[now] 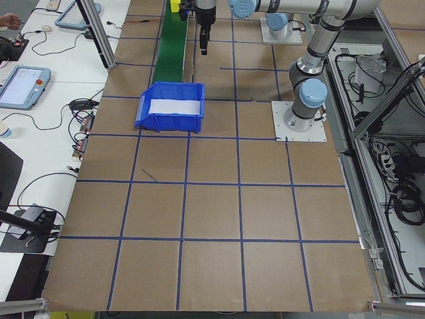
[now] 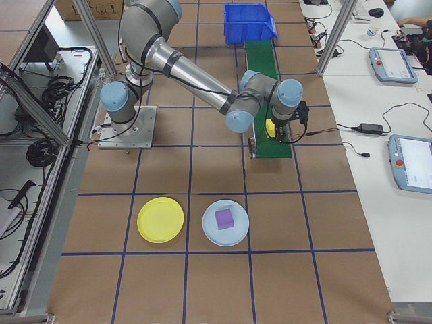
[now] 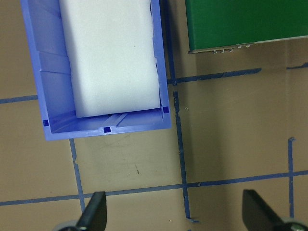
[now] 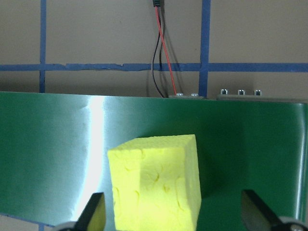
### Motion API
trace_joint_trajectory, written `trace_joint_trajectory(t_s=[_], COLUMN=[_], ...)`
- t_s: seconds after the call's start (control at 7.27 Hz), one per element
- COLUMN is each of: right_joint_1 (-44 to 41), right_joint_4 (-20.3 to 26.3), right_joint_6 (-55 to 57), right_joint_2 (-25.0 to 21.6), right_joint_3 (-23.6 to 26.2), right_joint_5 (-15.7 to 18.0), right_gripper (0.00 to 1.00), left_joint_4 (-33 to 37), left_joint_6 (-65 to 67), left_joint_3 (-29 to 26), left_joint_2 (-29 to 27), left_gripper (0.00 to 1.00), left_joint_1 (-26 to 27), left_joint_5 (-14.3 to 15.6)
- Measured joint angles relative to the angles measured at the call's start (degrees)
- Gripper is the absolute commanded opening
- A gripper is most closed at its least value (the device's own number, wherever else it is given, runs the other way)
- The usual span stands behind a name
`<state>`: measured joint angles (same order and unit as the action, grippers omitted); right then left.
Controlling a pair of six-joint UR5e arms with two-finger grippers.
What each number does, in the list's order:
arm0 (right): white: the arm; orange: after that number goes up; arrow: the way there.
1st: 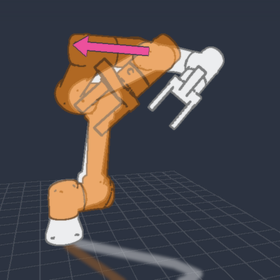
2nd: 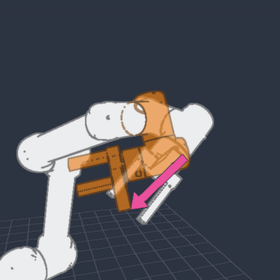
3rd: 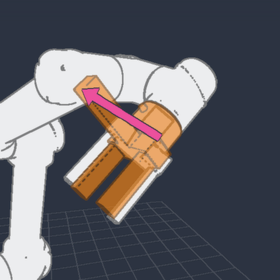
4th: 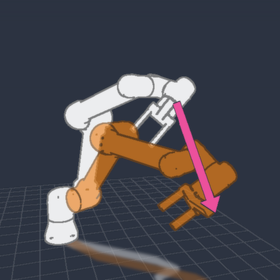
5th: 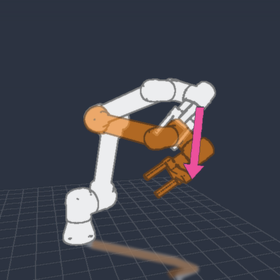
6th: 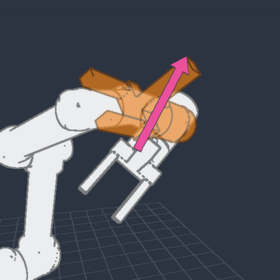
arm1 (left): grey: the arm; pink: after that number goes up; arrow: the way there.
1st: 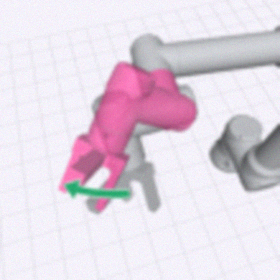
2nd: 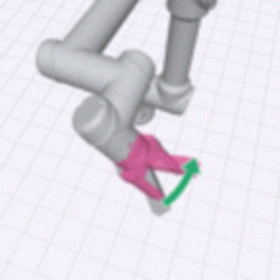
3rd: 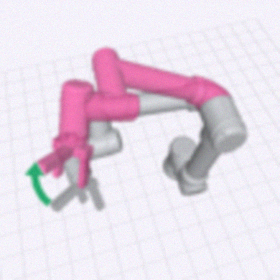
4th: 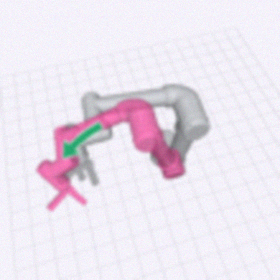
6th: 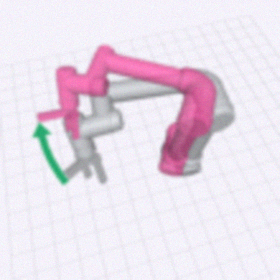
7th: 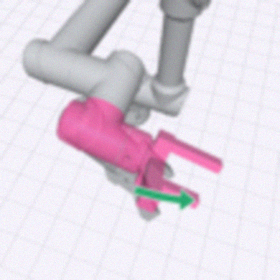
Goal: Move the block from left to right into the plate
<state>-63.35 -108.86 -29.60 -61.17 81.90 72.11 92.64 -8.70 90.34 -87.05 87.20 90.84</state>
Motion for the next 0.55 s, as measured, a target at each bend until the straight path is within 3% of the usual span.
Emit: trace_joint_trajectory(t_s=[0.55], right_joint_1=[-0.45], right_joint_4=[-3.26], right_joint_6=[0.77], right_joint_2=[2.03], right_joint_3=[2.04], right_joint_5=[0.23], right_gripper=[0.97], left_joint_4=[0.00], left_joint_6=[0.00], left_joint_3=[0.25], left_joint_2=[-0.03], left_gripper=[1.00], left_joint_1=[0.07], left_joint_5=[-0.35])
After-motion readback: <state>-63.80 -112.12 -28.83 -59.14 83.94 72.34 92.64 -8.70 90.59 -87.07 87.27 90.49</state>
